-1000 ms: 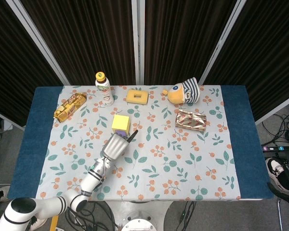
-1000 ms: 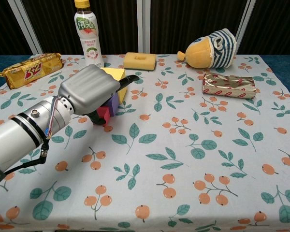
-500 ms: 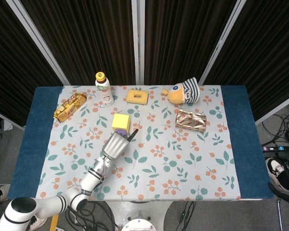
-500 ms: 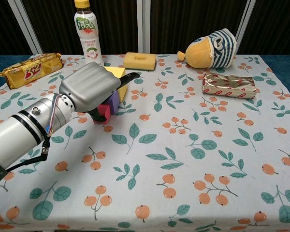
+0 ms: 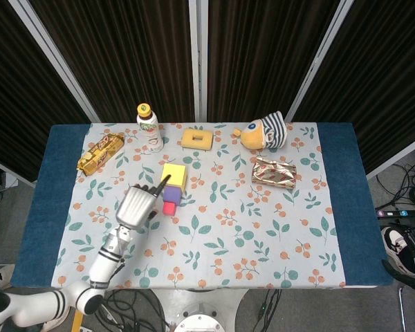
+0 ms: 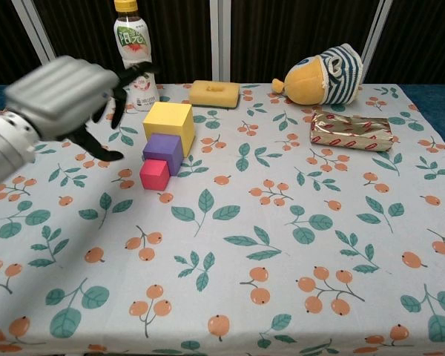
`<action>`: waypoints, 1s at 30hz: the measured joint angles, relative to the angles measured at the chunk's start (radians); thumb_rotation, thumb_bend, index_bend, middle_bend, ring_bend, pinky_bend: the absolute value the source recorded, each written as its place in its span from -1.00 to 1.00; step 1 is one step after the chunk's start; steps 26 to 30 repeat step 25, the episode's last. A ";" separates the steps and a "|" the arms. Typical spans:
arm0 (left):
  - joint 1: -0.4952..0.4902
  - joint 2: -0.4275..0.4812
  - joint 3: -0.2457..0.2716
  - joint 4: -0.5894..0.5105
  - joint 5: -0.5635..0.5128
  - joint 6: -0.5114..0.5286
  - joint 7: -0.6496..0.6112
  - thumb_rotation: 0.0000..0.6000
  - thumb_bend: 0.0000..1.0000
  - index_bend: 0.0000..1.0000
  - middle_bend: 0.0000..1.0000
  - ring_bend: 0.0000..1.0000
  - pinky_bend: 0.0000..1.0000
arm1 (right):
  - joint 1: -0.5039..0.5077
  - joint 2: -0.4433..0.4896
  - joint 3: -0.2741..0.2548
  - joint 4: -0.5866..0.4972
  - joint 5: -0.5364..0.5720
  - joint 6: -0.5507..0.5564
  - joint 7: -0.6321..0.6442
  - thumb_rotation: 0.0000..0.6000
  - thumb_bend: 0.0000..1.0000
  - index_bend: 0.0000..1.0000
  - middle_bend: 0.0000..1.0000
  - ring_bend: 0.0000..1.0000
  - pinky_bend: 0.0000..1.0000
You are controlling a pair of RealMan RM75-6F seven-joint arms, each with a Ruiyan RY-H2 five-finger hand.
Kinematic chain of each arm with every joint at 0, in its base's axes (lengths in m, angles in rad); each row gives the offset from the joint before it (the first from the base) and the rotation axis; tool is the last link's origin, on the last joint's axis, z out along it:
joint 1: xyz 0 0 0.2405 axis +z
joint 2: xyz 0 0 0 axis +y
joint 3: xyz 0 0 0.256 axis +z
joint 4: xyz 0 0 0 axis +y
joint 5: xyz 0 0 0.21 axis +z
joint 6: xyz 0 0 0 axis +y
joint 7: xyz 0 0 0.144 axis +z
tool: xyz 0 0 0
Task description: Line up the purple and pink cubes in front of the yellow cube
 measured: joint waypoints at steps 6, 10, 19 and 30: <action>0.125 0.220 -0.035 -0.132 -0.113 0.060 -0.122 1.00 -1.00 -0.67 -0.33 -0.53 -0.43 | 0.031 0.007 0.002 0.010 0.004 -0.052 0.028 1.00 -0.86 -0.59 -0.57 -0.76 -0.49; 0.213 0.344 -0.024 -0.142 -0.135 0.093 -0.200 1.00 -1.00 -0.67 -0.53 -0.70 -0.59 | 0.063 0.000 0.005 0.021 0.004 -0.097 0.045 1.00 -0.82 -0.71 -0.79 -0.99 -0.77; 0.386 0.451 0.061 -0.152 -0.087 0.227 -0.317 1.00 -1.00 -0.67 -0.54 -0.70 -0.61 | 0.101 -0.031 0.009 0.024 0.008 -0.139 0.015 1.00 -0.81 -0.81 -0.87 -1.00 -0.85; 0.453 0.468 0.109 -0.186 -0.054 0.271 -0.315 1.00 -1.00 -0.67 -0.54 -0.70 -0.61 | 0.109 -0.039 0.002 0.022 0.012 -0.159 0.008 1.00 -0.81 -0.81 -0.86 -1.00 -0.85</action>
